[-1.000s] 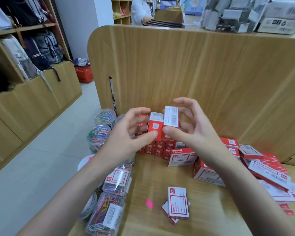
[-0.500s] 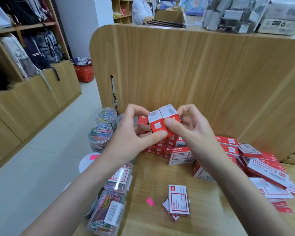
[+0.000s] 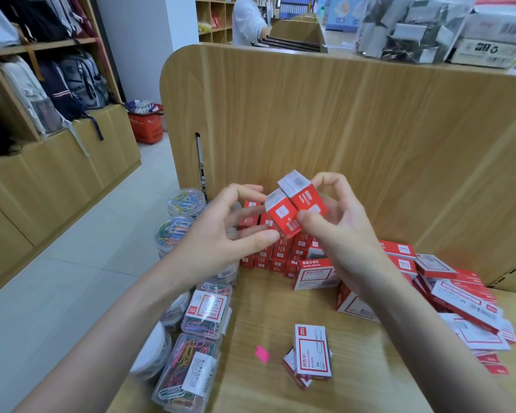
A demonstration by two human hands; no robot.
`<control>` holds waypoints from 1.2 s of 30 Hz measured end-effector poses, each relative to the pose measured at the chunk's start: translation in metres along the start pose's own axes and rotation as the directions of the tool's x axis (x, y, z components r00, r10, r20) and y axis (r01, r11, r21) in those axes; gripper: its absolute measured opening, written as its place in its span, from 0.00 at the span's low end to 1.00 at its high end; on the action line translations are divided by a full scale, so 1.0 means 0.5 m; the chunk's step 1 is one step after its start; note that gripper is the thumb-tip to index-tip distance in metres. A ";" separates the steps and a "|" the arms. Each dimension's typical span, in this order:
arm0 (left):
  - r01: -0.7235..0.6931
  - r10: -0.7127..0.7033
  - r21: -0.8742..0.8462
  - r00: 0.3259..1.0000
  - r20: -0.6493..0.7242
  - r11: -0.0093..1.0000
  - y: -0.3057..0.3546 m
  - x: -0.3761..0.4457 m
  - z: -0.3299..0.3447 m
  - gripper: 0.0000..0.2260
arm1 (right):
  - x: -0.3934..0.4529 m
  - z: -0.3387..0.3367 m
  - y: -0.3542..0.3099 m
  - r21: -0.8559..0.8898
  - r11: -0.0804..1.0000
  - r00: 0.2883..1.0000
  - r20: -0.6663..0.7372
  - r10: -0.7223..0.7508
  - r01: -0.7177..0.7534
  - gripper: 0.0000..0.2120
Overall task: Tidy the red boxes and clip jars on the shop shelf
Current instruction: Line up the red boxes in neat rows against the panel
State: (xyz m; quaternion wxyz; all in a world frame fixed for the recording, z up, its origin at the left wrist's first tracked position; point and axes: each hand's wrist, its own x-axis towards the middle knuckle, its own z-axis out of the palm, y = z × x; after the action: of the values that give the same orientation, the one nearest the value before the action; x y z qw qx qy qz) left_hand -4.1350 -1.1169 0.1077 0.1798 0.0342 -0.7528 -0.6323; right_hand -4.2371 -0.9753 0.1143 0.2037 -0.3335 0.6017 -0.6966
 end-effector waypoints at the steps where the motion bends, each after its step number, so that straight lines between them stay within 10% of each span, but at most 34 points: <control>1: -0.018 0.018 0.037 1.000 -0.022 0.999 -0.004 0.001 -0.012 0.16 | 0.012 0.000 -0.010 -0.074 0.995 0.998 -0.001 -0.067 0.066 0.15; 5: -0.026 0.109 0.393 0.976 -0.191 0.919 -0.029 0.008 -0.057 0.13 | 0.081 -0.012 -0.055 -0.726 0.588 0.933 0.261 -0.246 0.358 0.18; 9: 0.028 0.057 0.501 0.987 -0.152 0.865 -0.040 0.010 -0.058 0.11 | 0.139 0.012 -0.054 -0.867 0.126 0.871 0.490 0.033 0.482 0.22; 36: -0.091 0.207 0.821 0.978 -0.034 0.564 -0.075 0.062 -0.020 0.31 | 0.079 -0.015 0.108 -0.917 0.132 0.860 0.293 -0.419 0.376 0.30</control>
State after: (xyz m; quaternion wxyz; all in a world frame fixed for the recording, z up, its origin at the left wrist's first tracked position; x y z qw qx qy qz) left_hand -4.1671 -1.1425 0.0797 0.2438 0.0892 -0.9459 -0.1948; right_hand -4.2759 -1.0074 0.0701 -0.2429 -0.5205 0.7883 -0.2205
